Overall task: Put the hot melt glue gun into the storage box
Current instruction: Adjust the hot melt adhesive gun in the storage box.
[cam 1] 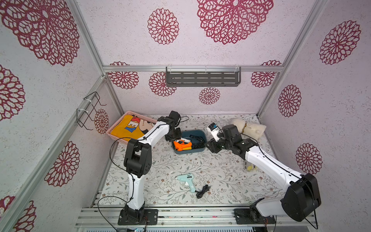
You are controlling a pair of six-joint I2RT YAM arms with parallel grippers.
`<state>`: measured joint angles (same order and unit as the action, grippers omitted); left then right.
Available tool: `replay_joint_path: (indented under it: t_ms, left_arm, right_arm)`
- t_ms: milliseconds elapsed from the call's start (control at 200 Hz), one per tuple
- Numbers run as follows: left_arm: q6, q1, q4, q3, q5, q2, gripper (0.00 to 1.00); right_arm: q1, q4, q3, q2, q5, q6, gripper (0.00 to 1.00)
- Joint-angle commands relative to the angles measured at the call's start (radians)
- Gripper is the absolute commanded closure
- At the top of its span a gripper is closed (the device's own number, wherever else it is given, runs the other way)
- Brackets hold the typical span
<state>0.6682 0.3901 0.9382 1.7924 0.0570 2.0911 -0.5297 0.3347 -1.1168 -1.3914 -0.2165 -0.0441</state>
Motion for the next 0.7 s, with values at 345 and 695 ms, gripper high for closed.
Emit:
replay_joint_path:
  t_ms: [345,695]
  left_arm:
    - [0.027,0.051,-0.038,-0.016,0.077,0.059,0.80]
    - [0.019,0.064,-0.041,0.030,0.078,0.131,0.82]
  right_arm:
    - [0.005,-0.023,-0.050,-0.001,-0.020,0.001,0.42]
    - [0.004,-0.017,-0.058,-0.006,-0.017,-0.005,0.42]
